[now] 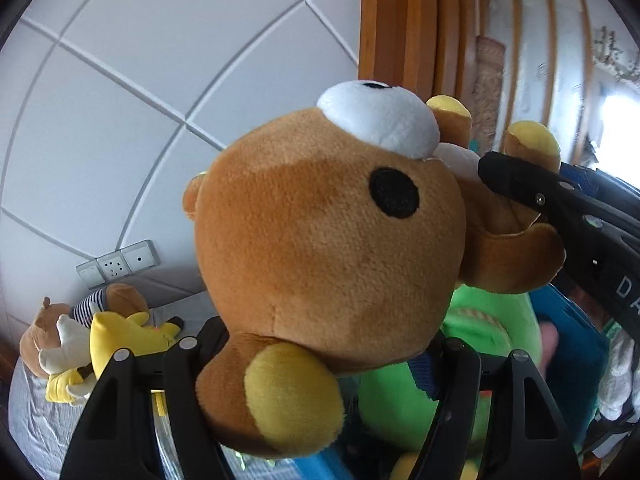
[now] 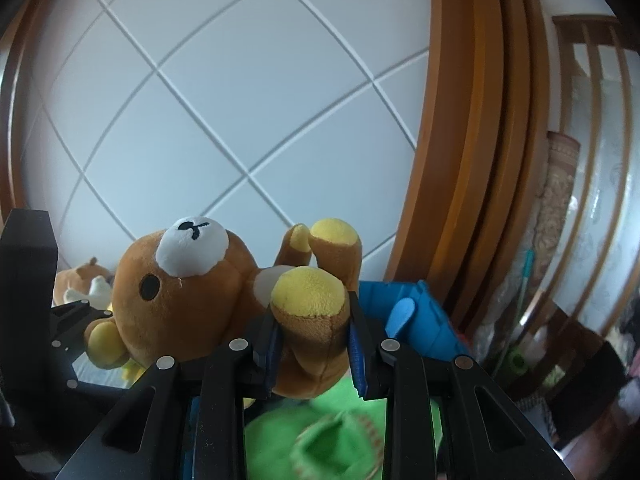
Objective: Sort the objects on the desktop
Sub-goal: 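Lift the teddy bear with both tools and carry it over the blue crate, then open both tools to drop the teddy bear into the blue crate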
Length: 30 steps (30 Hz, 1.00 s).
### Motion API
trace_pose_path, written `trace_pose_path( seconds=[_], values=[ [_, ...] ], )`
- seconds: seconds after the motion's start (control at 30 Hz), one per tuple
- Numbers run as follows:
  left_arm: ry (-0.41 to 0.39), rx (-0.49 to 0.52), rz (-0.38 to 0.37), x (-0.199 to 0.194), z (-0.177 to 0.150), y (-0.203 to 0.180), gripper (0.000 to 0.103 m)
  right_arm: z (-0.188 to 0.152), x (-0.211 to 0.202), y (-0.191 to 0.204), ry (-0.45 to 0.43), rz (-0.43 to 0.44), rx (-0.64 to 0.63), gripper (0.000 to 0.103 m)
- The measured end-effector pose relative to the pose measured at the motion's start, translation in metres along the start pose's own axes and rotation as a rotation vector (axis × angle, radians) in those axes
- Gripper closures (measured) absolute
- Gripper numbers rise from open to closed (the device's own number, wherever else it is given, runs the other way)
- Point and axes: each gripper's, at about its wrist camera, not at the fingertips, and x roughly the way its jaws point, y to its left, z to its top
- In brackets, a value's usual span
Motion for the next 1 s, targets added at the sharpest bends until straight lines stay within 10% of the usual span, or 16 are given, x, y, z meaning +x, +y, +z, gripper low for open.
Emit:
trace_pose_path(
  seconds=[0.4,0.57,0.63,1.0],
  values=[
    [0.183,0.055,0.092,0.104,0.012,-0.029,0.023,-0.039,0.132,-0.083,0.178,0.112,0.146,0.073],
    [0.190,0.068,0.114,0.109,0.009,-0.031,0.009,-0.035,0.129,-0.093,0.180,0.088,0.159,0.046],
    [0.194,0.074,0.123,0.111,0.008,-0.032,0.000,-0.032,0.121,-0.096,0.149,0.081,0.167,0.017],
    [0.087,0.046,0.118,0.053,-0.009,-0.016,0.000,-0.028,0.076,-0.079,0.111,0.084,0.155,0.000]
  ],
)
